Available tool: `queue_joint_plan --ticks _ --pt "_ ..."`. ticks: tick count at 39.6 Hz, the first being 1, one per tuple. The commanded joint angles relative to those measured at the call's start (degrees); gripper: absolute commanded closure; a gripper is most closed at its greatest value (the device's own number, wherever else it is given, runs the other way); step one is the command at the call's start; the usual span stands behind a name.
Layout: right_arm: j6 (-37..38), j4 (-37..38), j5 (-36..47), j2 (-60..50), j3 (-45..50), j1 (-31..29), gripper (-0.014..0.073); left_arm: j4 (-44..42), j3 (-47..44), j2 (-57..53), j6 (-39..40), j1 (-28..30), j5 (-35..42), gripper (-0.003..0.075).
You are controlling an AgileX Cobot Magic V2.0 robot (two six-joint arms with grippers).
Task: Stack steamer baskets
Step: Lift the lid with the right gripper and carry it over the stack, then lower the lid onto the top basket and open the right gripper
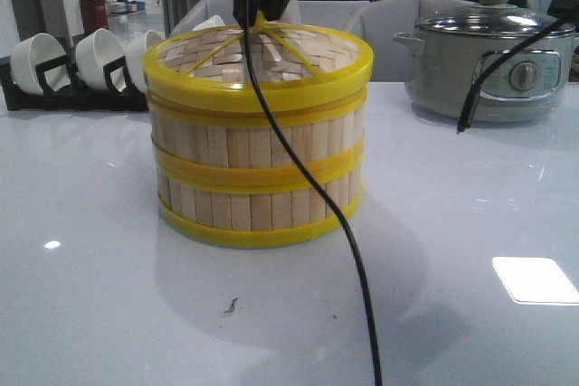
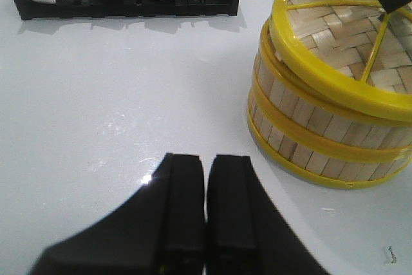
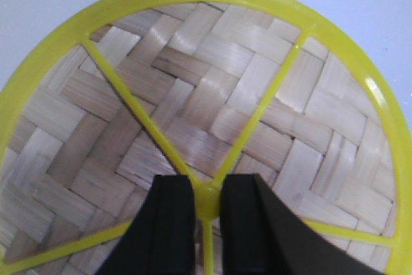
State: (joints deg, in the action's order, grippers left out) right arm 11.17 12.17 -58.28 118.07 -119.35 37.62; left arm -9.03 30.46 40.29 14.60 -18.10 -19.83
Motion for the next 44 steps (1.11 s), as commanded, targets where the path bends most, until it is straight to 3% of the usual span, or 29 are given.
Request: queue_joint_plan --ticks 1,44 --pt "-0.79 0.87 4.31 -3.49 -2.65 0.18 0.0558 -0.25 1.70 0.14 0.38 0.14 4.90 0.0627" --pt "-0.79 0.22 4.39 -3.38 -2.65 0.02 0.0558 -0.25 1.70 0.14 0.38 0.14 4.90 0.0627"
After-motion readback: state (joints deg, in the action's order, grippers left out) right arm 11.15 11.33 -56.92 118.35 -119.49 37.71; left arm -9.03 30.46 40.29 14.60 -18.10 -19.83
